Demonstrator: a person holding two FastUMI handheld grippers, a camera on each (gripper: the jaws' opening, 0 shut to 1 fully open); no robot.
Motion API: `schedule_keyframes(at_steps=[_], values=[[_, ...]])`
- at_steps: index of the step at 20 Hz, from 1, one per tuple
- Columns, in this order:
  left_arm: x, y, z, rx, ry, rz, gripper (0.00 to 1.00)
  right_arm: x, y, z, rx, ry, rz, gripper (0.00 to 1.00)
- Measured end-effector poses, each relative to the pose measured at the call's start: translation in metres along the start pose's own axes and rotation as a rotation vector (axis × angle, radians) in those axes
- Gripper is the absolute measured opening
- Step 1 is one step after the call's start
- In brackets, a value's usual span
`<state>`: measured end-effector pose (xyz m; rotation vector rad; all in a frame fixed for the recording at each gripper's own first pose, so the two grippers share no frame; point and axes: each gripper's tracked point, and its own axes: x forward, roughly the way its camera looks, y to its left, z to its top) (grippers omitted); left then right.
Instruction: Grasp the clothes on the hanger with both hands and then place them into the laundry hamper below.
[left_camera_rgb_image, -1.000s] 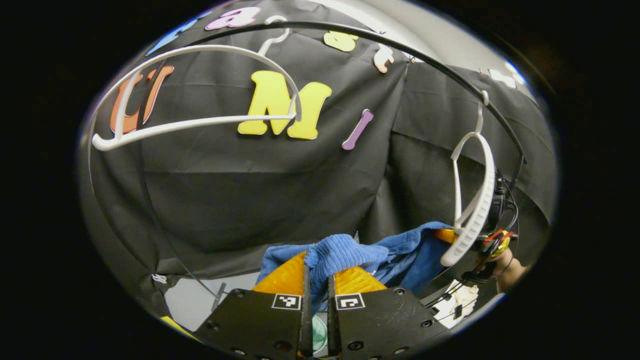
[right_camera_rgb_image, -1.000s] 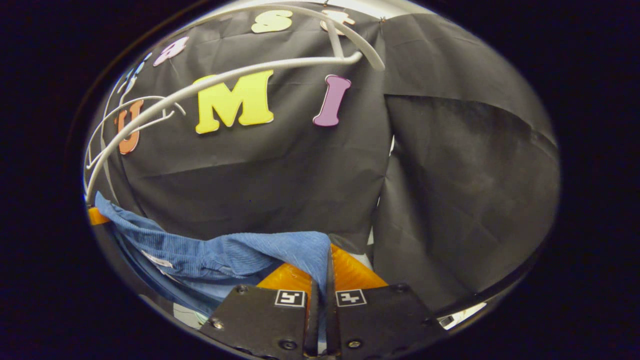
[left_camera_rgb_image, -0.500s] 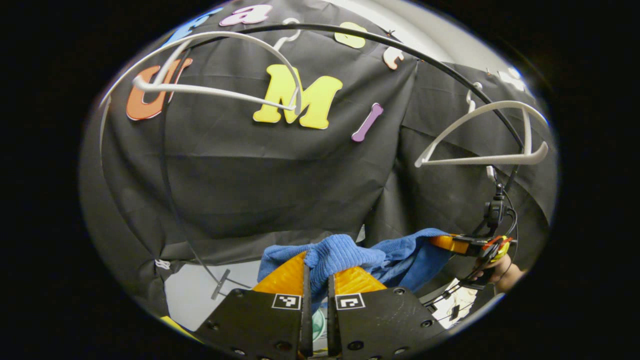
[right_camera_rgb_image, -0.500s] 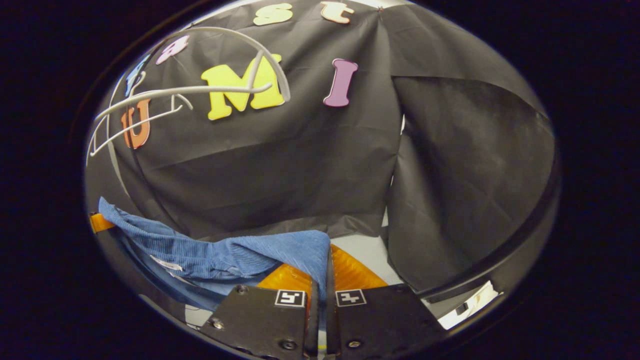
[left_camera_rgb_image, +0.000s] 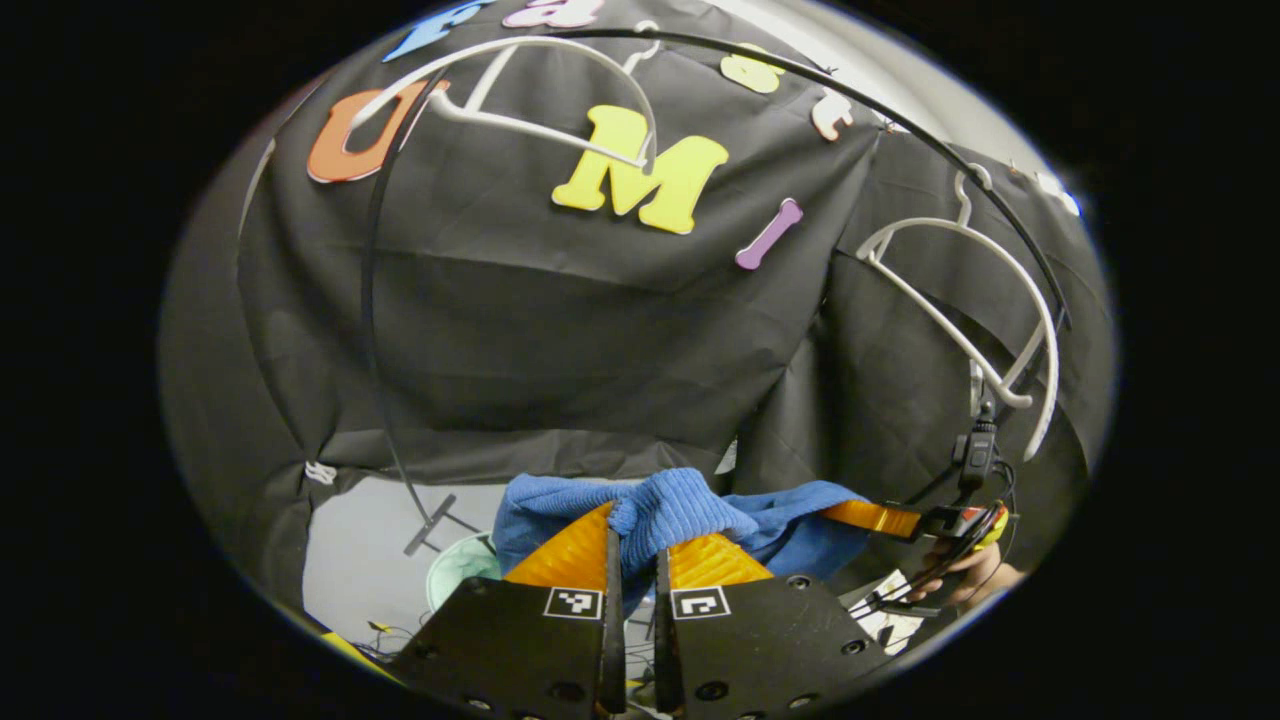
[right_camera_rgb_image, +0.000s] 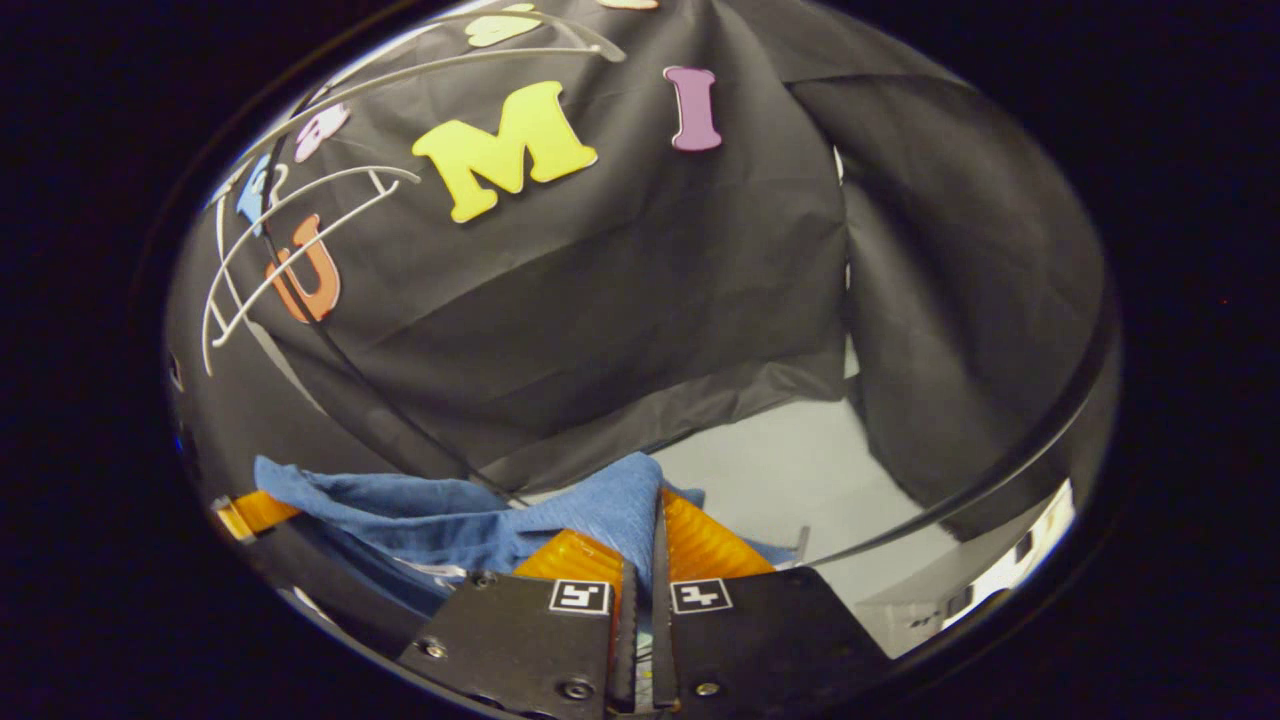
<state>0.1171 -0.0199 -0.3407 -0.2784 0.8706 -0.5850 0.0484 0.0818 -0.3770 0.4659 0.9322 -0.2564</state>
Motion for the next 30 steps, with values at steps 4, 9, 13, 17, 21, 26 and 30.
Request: schedule_keyframes(at_steps=[4, 9, 13, 17, 21, 26, 30], values=[[0.002, 0.0, -0.029, -0.013, 0.035, 0.008, 0.11, 0.009, 0.022, -0.03, 0.03, 0.037, 0.065, 0.09], [0.013, -0.01, -0.047, -0.067, 0.045, -0.025, 0.11, 0.021, 0.078, -0.061, 0.09, 0.115, 0.238, 0.09], [0.015, -0.005, -0.054, -0.085, 0.05, -0.021, 0.11, 0.028, 0.111, -0.078, 0.111, 0.152, 0.341, 0.09], [0.017, 0.007, -0.052, -0.088, 0.052, -0.005, 0.11, 0.039, 0.148, -0.089, 0.131, 0.183, 0.409, 0.08], [0.013, 0.022, -0.041, -0.064, 0.039, 0.022, 0.11, 0.047, 0.175, -0.086, 0.119, 0.191, 0.449, 0.07], [0.004, 0.037, -0.011, -0.041, -0.012, 0.031, 0.11, 0.048, 0.218, -0.073, 0.136, 0.197, 0.541, 0.06], [-0.01, 0.043, 0.009, -0.011, -0.044, 0.038, 0.14, 0.038, 0.246, -0.063, 0.157, 0.204, 0.602, 0.06]])
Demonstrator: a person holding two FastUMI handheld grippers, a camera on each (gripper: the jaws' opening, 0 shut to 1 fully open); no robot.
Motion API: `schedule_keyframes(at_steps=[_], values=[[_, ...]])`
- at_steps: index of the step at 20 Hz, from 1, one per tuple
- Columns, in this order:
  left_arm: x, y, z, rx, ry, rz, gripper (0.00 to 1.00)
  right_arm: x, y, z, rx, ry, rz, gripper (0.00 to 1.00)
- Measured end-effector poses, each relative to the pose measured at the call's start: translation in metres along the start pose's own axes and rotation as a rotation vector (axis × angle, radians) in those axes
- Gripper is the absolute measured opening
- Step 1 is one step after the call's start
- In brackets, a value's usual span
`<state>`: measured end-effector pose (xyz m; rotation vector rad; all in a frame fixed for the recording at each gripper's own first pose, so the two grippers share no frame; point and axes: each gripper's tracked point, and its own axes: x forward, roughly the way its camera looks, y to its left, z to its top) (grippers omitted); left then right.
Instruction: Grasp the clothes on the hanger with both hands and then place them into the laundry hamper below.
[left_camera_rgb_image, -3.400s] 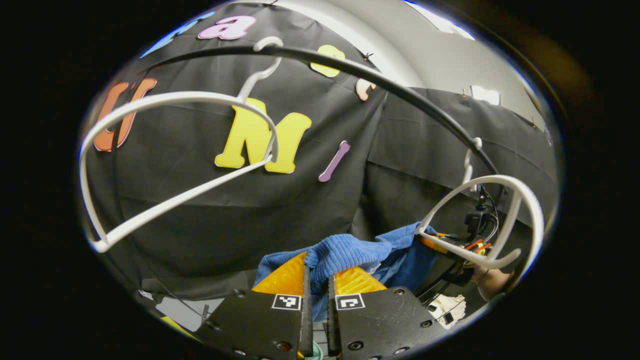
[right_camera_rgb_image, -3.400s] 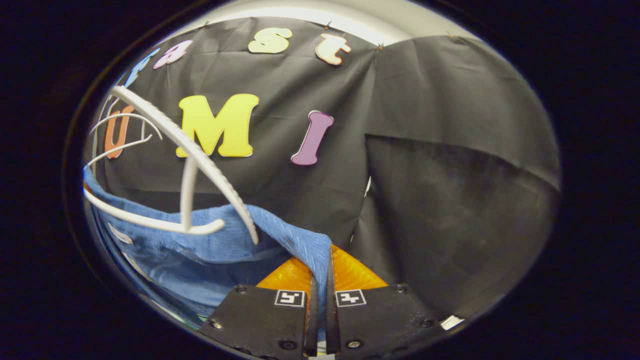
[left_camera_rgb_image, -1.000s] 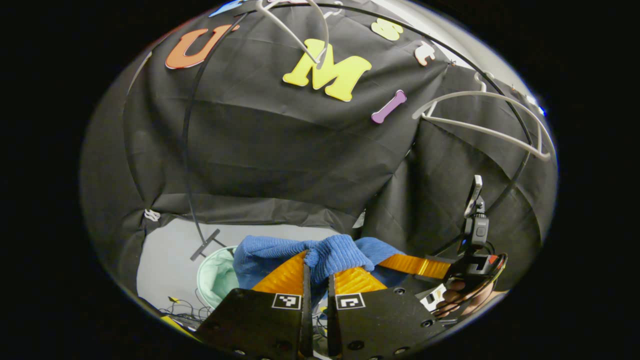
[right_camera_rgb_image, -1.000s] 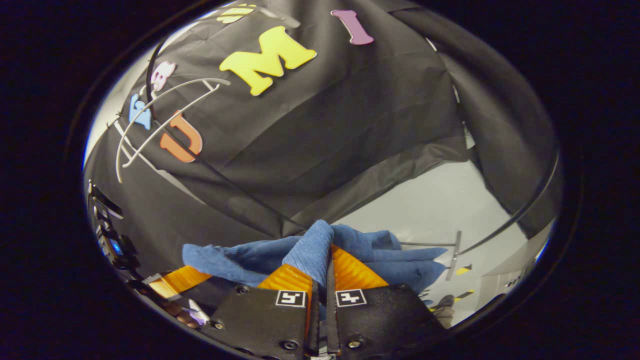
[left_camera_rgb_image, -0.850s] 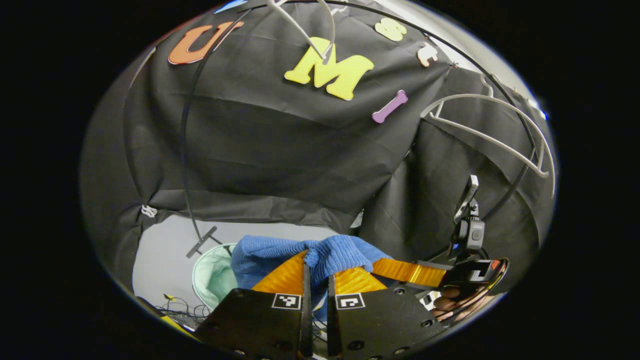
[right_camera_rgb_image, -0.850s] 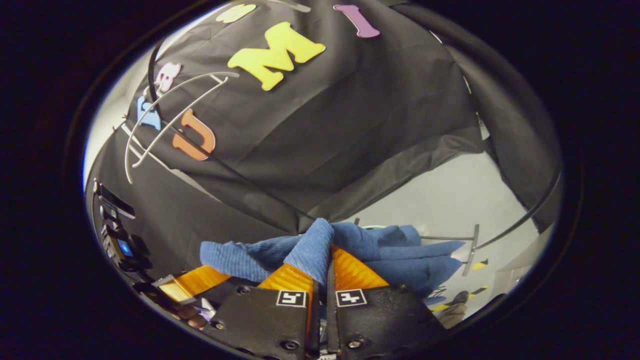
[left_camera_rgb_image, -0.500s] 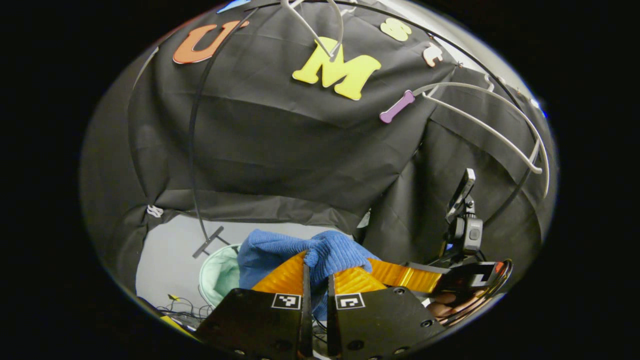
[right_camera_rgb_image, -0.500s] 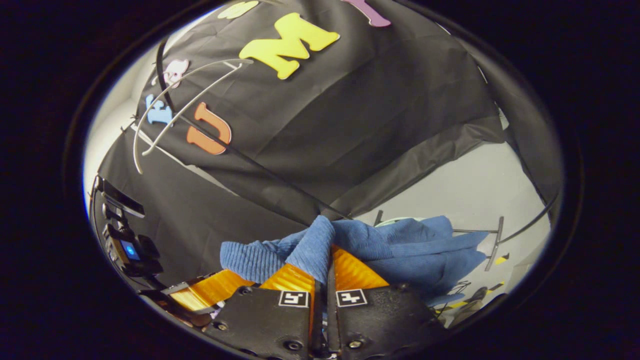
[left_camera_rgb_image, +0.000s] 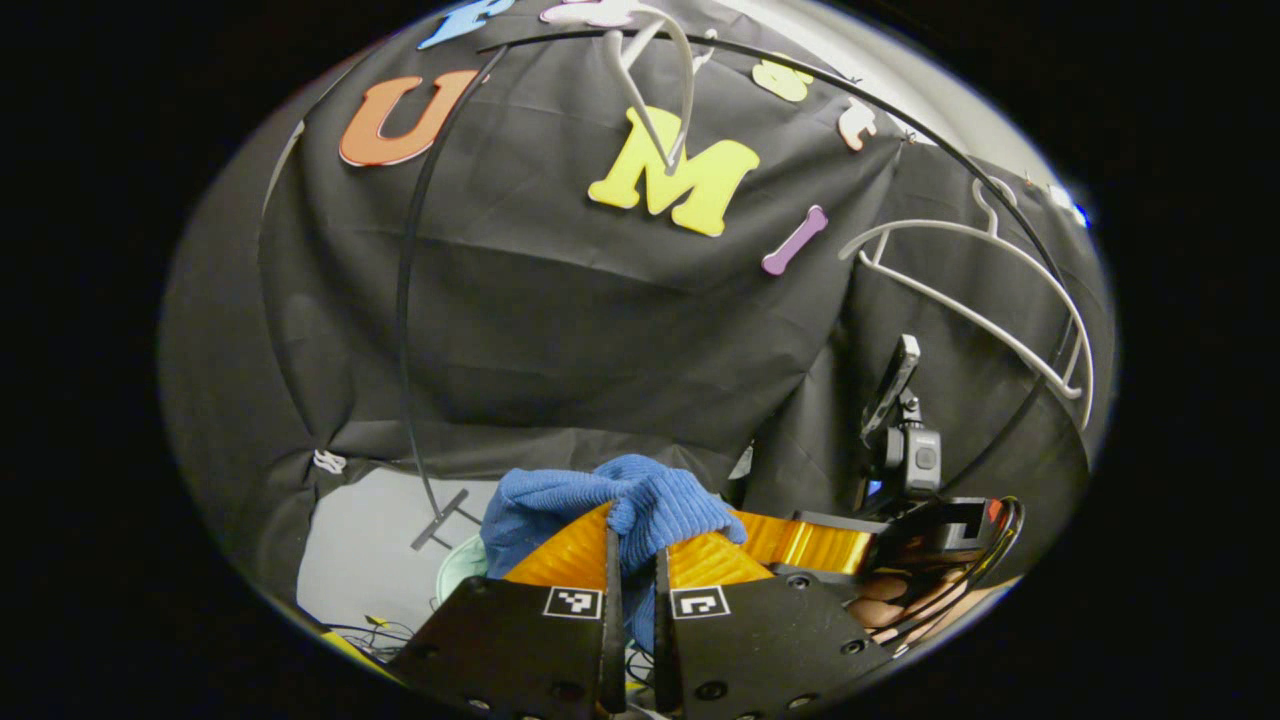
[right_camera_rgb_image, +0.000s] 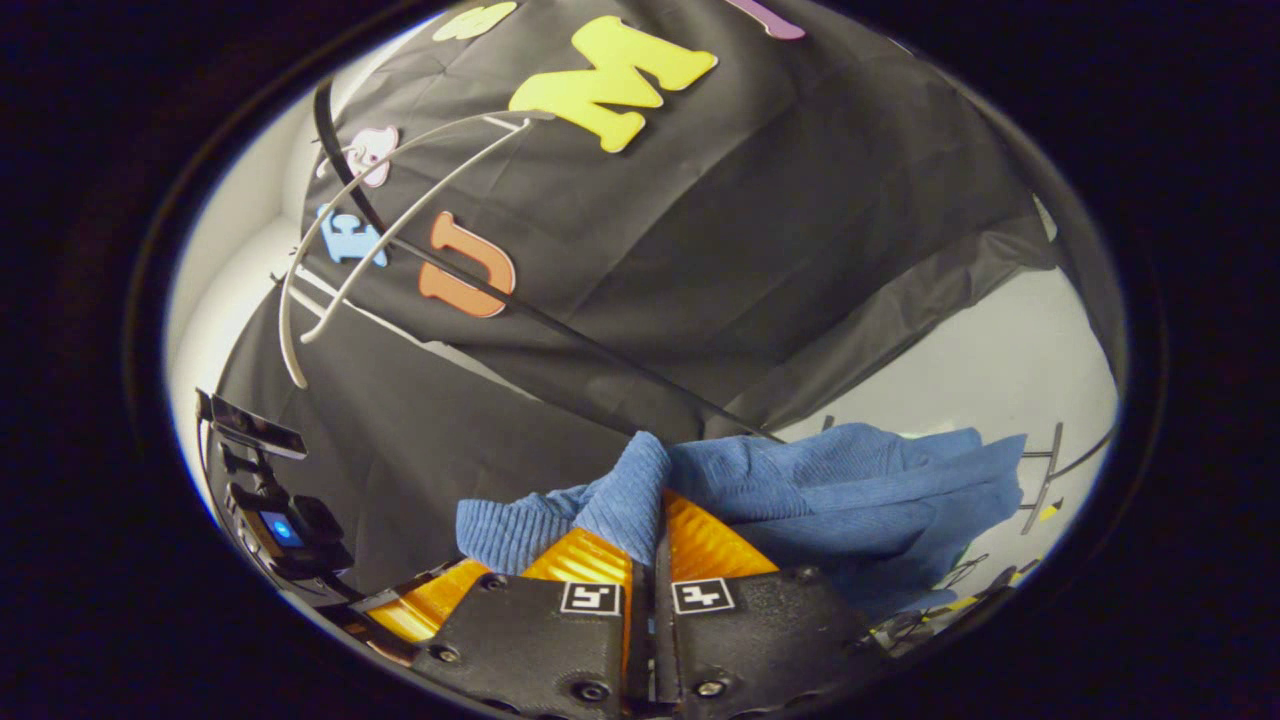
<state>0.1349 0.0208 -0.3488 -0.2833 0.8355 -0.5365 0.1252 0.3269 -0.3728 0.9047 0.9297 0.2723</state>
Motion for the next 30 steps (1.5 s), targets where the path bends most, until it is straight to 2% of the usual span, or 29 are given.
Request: schedule_keyframes(at_steps=[1, 3, 4, 6, 8, 9, 10, 13, 14, 16, 17, 18, 22, 24, 25, 26, 27, 28, 30], values=[[-0.006, -0.001, 0.005, 0.005, -0.011, 0.001, 0.11, 0.002, 0.007, 0.002, 0.003, 0.003, 0.017, 0.06], [-0.017, -0.001, 0.012, 0.003, -0.034, 0.001, 0.14, 0.0, 0.02, 0.001, 0.011, 0.0, 0.037, 0.06], [-0.015, 0.004, 0.014, 0.007, -0.043, 0.004, 0.11, -0.001, 0.024, -0.001, -0.016, 0.004, 0.036, 0.06], [-0.007, 0.006, -0.001, -0.015, -0.008, 0.011, 0.14, 0.006, 0.012, 0.0, -0.036, 0.021, -0.011, 0.06], [0.01, 0.015, -0.018, -0.015, 0.02, 0.041, 0.11, 0.019, -0.011, -0.009, -0.055, 0.034, -0.065, 0.06], [0.015, 0.024, -0.029, -0.01, 0.04, 0.064, 0.17, 0.025, -0.027, -0.017, -0.068, 0.057, -0.112, 0.06], [0.017, 0.031, -0.043, -0.01, 0.071, 0.081, 0.11, 0.028, -0.046, -0.023, -0.078, 0.069, -0.169, 0.06], [0.04, 0.047, -0.09, -0.01, 0.201, 0.126, 0.12, 0.036, -0.115, -0.033, -0.162, 0.13, -0.408, 0.07], [0.042, 0.053, -0.104, -0.007, 0.253, 0.157, 0.16, 0.036, -0.132, -0.038, -0.197, 0.157, -0.461, 0.04], [0.049, 0.065, -0.126, -0.01, 0.322, 0.201, 0.28, 0.027, -0.161, -0.05, -0.28, 0.222, -0.56, 0.23], [0.05, 0.067, -0.132, -0.024, 0.337, 0.209, 0.5, 0.021, -0.169, -0.049, -0.336, 0.25, -0.613, 0.29], [0.053, 0.063, -0.133, -0.037, 0.348, 0.205, 0.55, 0.014, -0.172, -0.048, -0.388, 0.267, -0.644, 0.38], [0.051, 0.07, -0.134, -0.014, 0.354, 0.23, 0.86, -0.002, -0.194, -0.045, -0.48, 0.289, -0.71, 0.48], [0.044, 0.068, -0.131, 0.0, 0.356, 0.246, 0.9, -0.008, -0.197, -0.044, -0.472, 0.293, -0.709, 0.53], [0.04, 0.066, -0.13, 0.007, 0.353, 0.252, 1.0, -0.007, -0.197, -0.046, -0.453, 0.297, -0.7, 0.6], [0.037, 0.063, -0.131, 0.008, 0.35, 0.254, 0.94, -0.008, -0.203, -0.054, -0.437, 0.299, -0.697, 0.64], [0.035, 0.057, -0.128, 0.002, 0.346, 0.25, 0.96, -0.011, -0.212, -0.058, -0.434, 0.3, -0.707, 0.64], [0.034, 0.053, -0.126, -0.004, 0.339, 0.249, 0.96, -0.014, -0.219, -0.062, -0.437, 0.302, -0.712, 0.76], [0.027, 0.046, -0.118, -0.014, 0.316, 0.257, 1.0, -0.02, -0.223, -0.068, -0.446, 0.302, -0.72, 0.76]])
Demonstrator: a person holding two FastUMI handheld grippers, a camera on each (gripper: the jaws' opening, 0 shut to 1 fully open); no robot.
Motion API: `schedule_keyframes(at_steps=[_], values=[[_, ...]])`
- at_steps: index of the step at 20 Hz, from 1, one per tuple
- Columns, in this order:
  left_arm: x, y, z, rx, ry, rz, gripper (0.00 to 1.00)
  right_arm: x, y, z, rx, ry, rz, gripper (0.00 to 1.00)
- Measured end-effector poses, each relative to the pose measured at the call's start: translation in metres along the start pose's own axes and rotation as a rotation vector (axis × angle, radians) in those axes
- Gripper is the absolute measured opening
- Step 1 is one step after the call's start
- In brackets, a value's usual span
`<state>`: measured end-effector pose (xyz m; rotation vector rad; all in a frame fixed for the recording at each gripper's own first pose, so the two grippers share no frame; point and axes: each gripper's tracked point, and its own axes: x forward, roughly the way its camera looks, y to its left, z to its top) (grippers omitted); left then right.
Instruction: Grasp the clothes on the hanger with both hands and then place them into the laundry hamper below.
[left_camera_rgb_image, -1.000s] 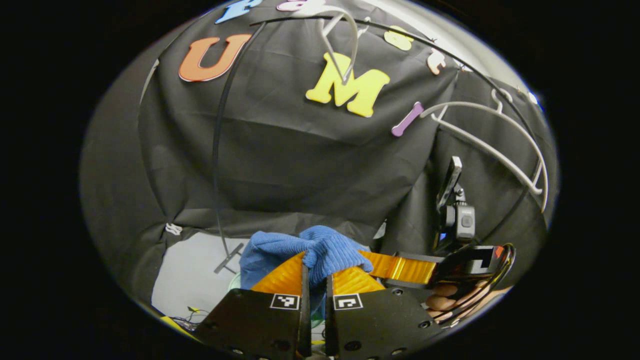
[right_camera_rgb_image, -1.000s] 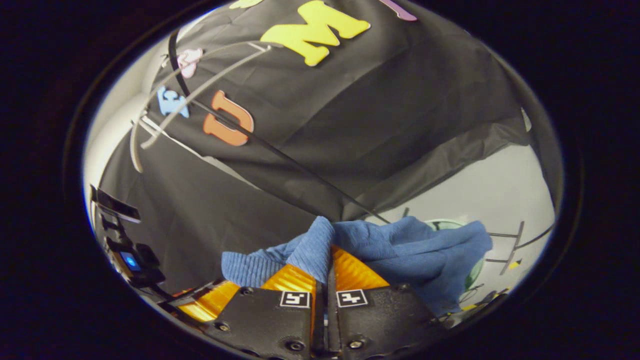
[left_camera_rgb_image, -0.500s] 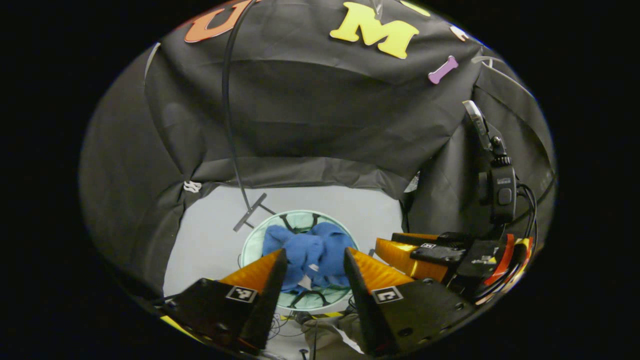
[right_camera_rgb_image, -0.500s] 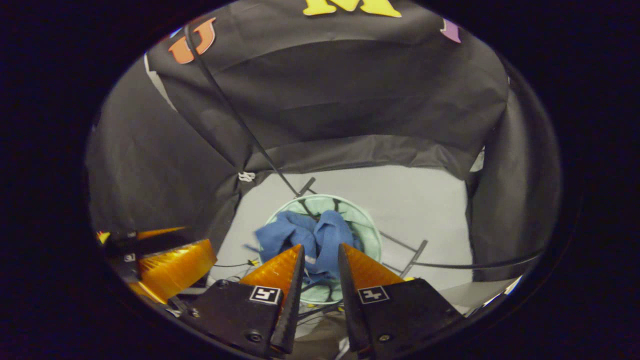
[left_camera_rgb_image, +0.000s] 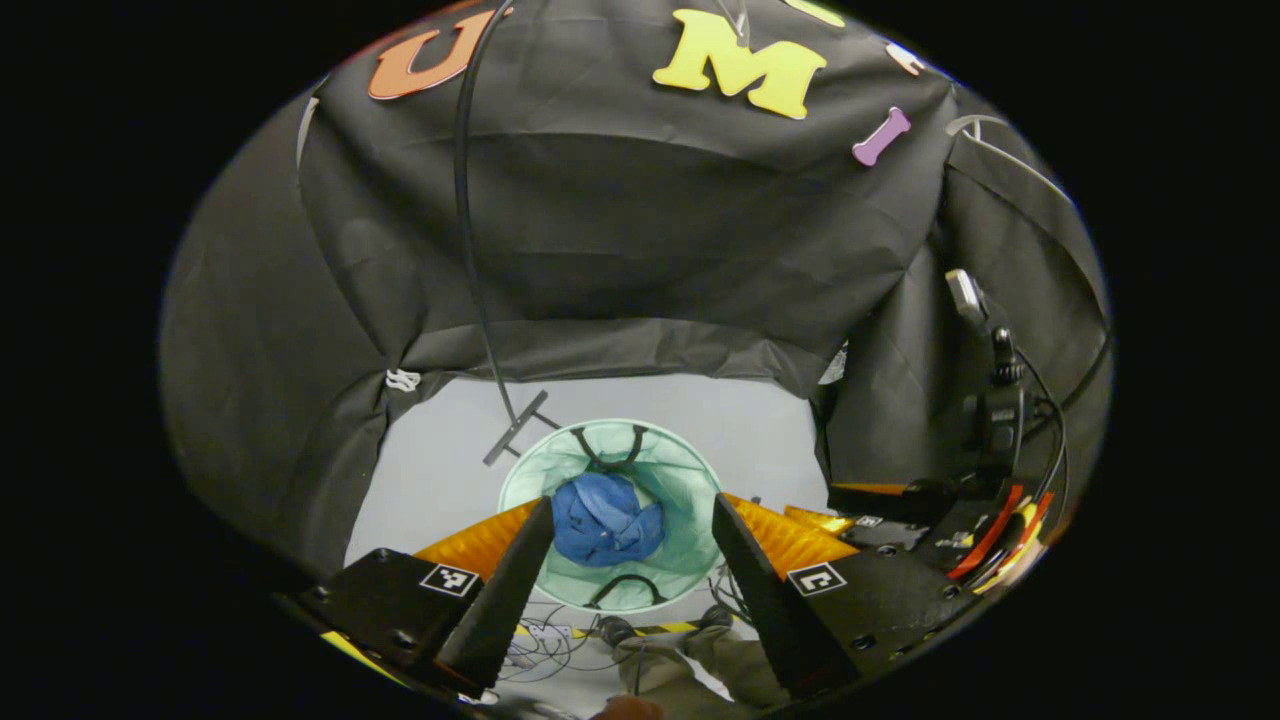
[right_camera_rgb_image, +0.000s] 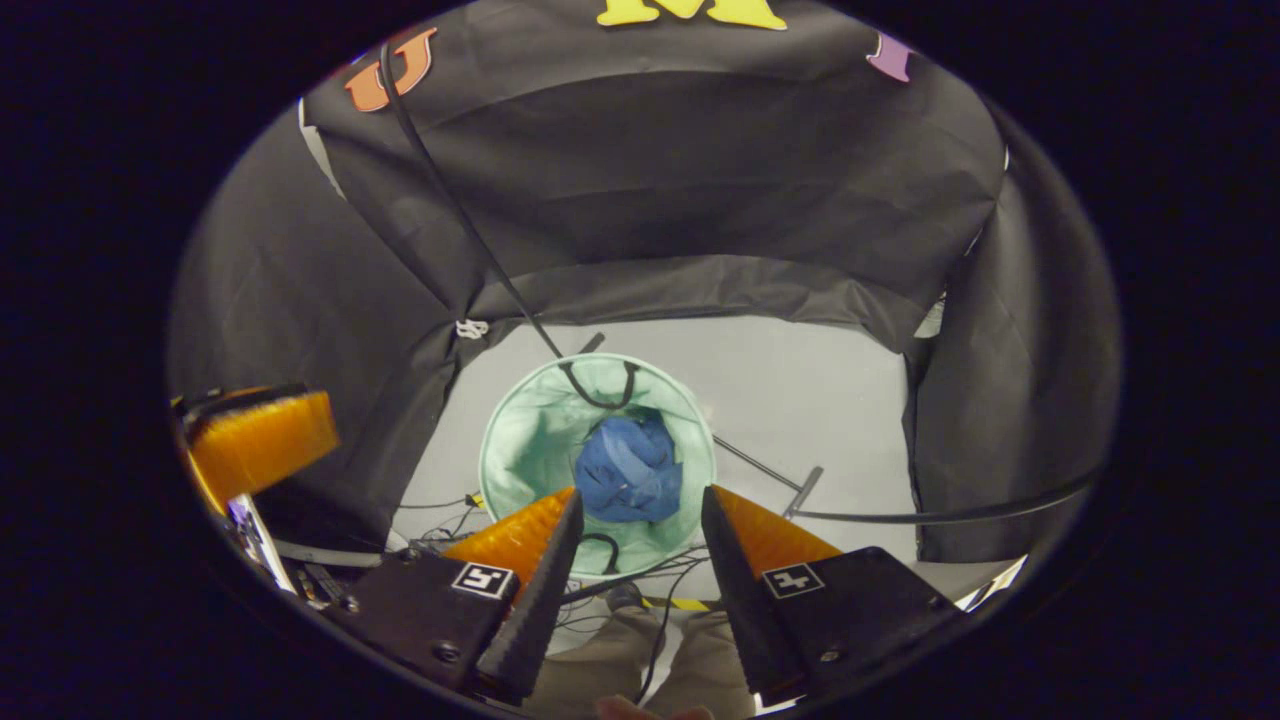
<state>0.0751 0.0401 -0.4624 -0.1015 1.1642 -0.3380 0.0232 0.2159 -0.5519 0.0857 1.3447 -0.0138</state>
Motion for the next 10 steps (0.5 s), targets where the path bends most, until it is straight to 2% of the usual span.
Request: schedule_keyframes(at_steps=[1, 2, 4, 5, 7, 8, 9, 10], values=[[-0.005, -0.002, 0.002, -0.008, -0.011, 0.003, 0.96, -0.002, -0.001, -0.002, 0.004, -0.005, 0.003, 0.76], [-0.008, -0.002, 0.001, -0.014, -0.021, 0.003, 1.0, -0.003, 0.0, -0.005, 0.01, -0.006, 0.013, 0.76], [-0.018, -0.007, 0.004, -0.018, -0.04, 0.008, 1.0, -0.003, 0.001, -0.011, 0.033, -0.02, 0.031, 0.76], [-0.021, -0.011, 0.005, -0.016, -0.048, 0.013, 0.96, -0.003, 0.001, -0.012, 0.045, -0.034, 0.038, 0.76], [-0.028, -0.016, 0.007, -0.014, -0.069, 0.02, 1.0, -0.001, 0.0, -0.012, 0.065, -0.07, 0.044, 0.76], [-0.035, -0.021, 0.01, -0.014, -0.08, 0.024, 0.96, -0.003, -0.003, -0.013, 0.077, -0.093, 0.047, 0.76], [-0.039, -0.024, 0.012, -0.015, -0.091, 0.028, 1.0, -0.006, -0.006, -0.011, 0.087, -0.117, 0.049, 0.76], [-0.043, -0.026, 0.012, -0.016, -0.104, 0.03, 0.96, -0.013, -0.011, -0.01, 0.096, -0.146, 0.049, 0.76]])
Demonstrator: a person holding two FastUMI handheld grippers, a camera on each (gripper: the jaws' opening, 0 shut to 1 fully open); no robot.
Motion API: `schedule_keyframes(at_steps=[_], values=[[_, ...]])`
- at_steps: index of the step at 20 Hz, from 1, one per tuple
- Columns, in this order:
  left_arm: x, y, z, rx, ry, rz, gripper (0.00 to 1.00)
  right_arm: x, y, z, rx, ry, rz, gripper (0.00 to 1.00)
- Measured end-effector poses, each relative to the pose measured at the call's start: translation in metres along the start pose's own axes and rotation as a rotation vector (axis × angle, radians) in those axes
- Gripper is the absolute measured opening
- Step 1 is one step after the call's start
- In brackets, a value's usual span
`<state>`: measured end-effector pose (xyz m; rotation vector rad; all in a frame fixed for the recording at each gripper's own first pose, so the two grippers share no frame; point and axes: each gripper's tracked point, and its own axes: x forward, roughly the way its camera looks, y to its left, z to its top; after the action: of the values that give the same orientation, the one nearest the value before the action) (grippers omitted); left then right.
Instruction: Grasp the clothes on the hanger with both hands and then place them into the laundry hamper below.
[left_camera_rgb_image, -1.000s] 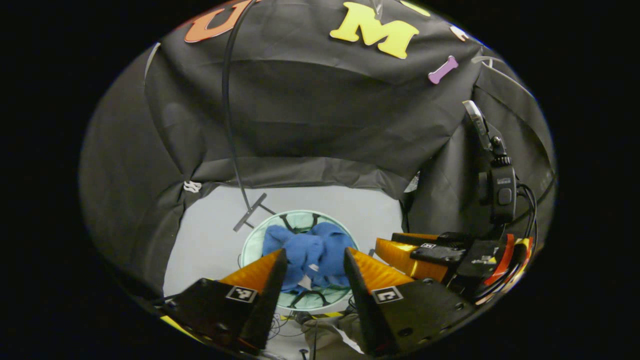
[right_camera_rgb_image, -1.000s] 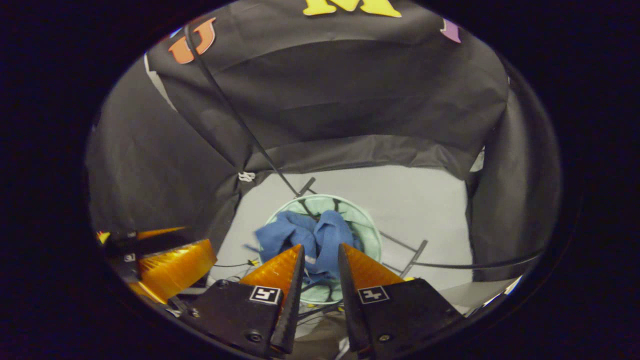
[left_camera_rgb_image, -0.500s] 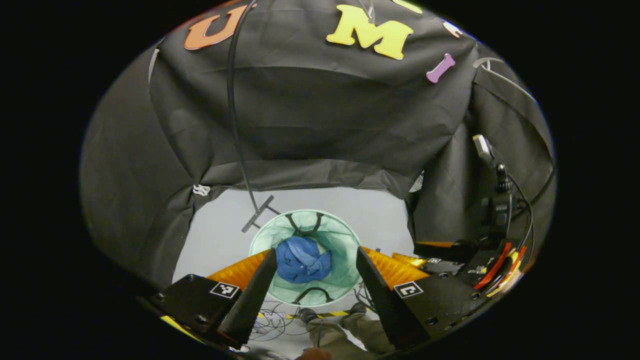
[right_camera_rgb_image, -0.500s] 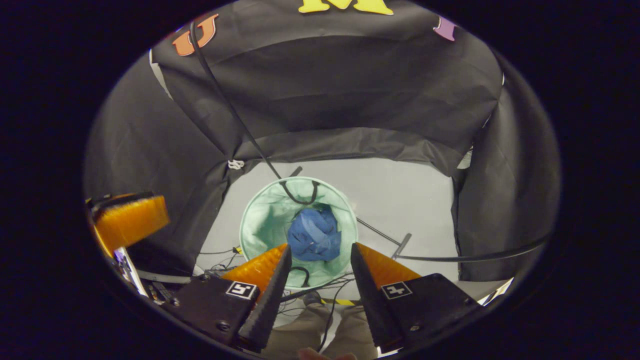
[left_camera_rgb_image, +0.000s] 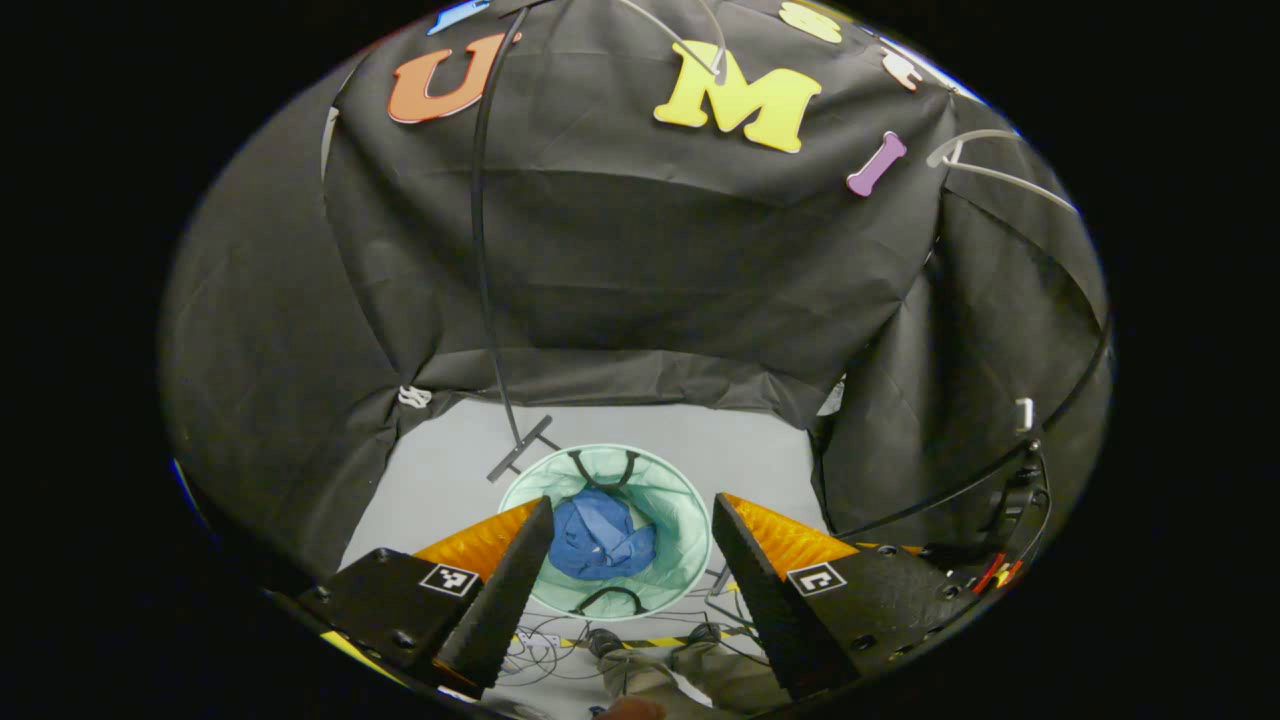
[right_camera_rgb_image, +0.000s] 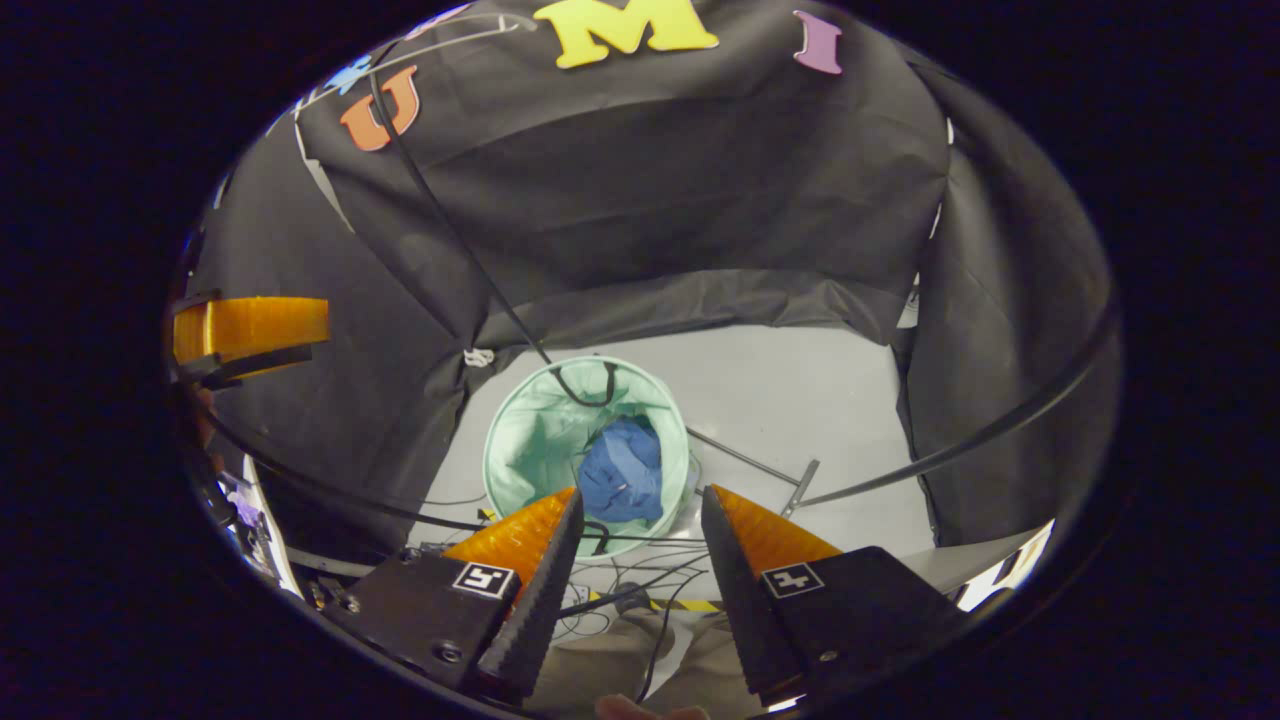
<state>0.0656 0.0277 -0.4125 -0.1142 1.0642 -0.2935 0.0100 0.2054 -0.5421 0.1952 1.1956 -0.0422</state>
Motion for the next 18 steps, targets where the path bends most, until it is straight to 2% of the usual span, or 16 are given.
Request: schedule_keyframes(at_steps=[1, 2, 3, 5, 6, 7, 9, 15, 18], values=[[-0.006, -0.004, 0.004, 0.001, -0.017, 0.003, 1.0, -0.007, -0.004, 0.006, 0.003, -0.035, -0.004, 0.76], [-0.014, -0.008, 0.008, 0.005, -0.036, 0.007, 0.96, -0.016, -0.011, 0.013, 0.003, -0.073, -0.011, 0.76], [-0.022, -0.01, 0.015, 0.012, -0.061, 0.01, 1.0, -0.025, -0.017, 0.022, 0.002, -0.116, -0.018, 0.76], [-0.038, -0.016, 0.027, 0.022, -0.117, 0.018, 0.96, -0.049, -0.032, 0.042, 0.004, -0.212, -0.035, 0.77], [-0.047, -0.021, 0.036, 0.025, -0.153, 0.021, 1.0, -0.062, -0.041, 0.052, 0.013, -0.271, -0.047, 0.76], [-0.055, -0.025, 0.045, 0.028, -0.19, 0.02, 0.96, -0.073, -0.047, 0.062, 0.019, -0.316, -0.053, 0.76], [-0.079, -0.034, 0.068, 0.034, -0.275, 0.022, 0.96, -0.099, -0.06, 0.078, 0.025, -0.395, -0.062, 0.76], [-0.153, -0.051, 0.133, 0.101, -0.54, 0.046, 0.96, -0.201, -0.048, 0.156, -0.017, -0.667, -0.007, 0.76], [-0.194, -0.062, 0.157, 0.126, -0.664, 0.063, 1.0, -0.246, -0.034, 0.183, -0.037, -0.792, 0.047, 0.77]])
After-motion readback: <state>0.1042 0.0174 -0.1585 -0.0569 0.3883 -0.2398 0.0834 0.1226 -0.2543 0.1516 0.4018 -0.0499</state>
